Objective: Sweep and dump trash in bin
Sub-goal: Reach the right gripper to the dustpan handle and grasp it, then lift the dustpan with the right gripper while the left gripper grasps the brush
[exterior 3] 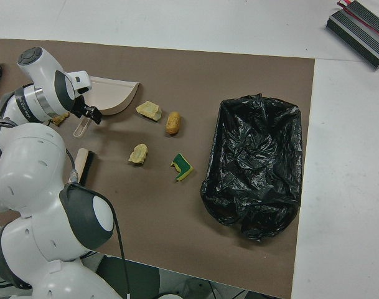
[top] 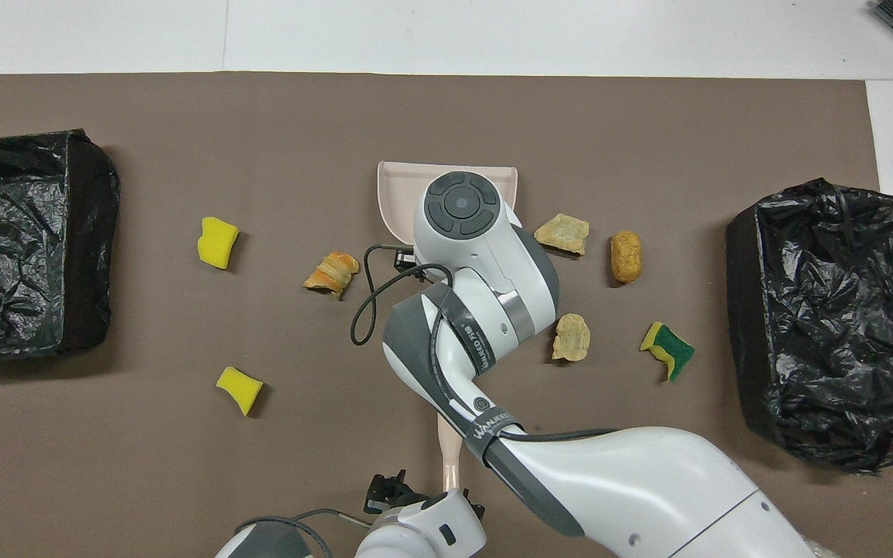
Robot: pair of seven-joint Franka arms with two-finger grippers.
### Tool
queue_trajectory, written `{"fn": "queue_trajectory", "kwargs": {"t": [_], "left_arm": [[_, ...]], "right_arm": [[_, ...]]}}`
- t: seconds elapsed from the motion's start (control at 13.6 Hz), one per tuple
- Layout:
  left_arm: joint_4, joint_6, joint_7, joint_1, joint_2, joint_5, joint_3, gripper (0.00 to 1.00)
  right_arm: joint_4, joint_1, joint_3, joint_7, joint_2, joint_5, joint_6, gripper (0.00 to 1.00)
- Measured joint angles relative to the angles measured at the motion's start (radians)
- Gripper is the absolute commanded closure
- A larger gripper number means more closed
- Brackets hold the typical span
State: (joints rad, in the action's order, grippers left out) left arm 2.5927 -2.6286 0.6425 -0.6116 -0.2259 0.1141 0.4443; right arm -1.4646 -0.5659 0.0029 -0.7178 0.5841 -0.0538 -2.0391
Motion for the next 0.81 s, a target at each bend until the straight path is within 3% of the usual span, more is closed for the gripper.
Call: {"fn": "queue_trajectory", "kwargs": {"t": [0.22,0.29,0.37,0.44,0.66,0.73,0.81], "left_arm": [[-0.012,-0.005,0.006,-0.006,0.027,0.000,0.014,0.00],[-0.018,-0.005,0.007,-0.010,0.034,0.000,0.015,0.14],[-0.023,-0.005,0.007,-0.013,0.039,0.000,0.017,0.47],[-0.026,-0.005,0.007,-0.014,0.043,0.000,0.020,0.61],[-0.037,-0.005,0.007,-0.015,0.058,0.000,0.023,0.71],[-0.041,-0.005,0.008,-0.015,0.065,0.000,0.023,0.94],[-0.043,-0.005,0.008,-0.015,0.071,0.000,0.023,1.00]], "right_arm": [[0.001,0.005,-0.002,-0.001,-0.004,-0.001,0.018,1.00],[0.001,0.009,-0.002,0.000,-0.005,-0.001,0.021,1.00],[0.002,0.016,-0.004,0.003,-0.007,-0.001,0.021,1.00],[0.004,0.030,-0.004,0.017,-0.016,-0.001,0.022,1.00],[0.012,0.078,-0.004,0.145,-0.088,-0.001,0.093,1.00],[0.012,0.095,-0.004,0.219,-0.123,-0.002,0.128,1.00],[0.013,0.112,-0.005,0.305,-0.156,-0.002,0.162,1.00]]}}
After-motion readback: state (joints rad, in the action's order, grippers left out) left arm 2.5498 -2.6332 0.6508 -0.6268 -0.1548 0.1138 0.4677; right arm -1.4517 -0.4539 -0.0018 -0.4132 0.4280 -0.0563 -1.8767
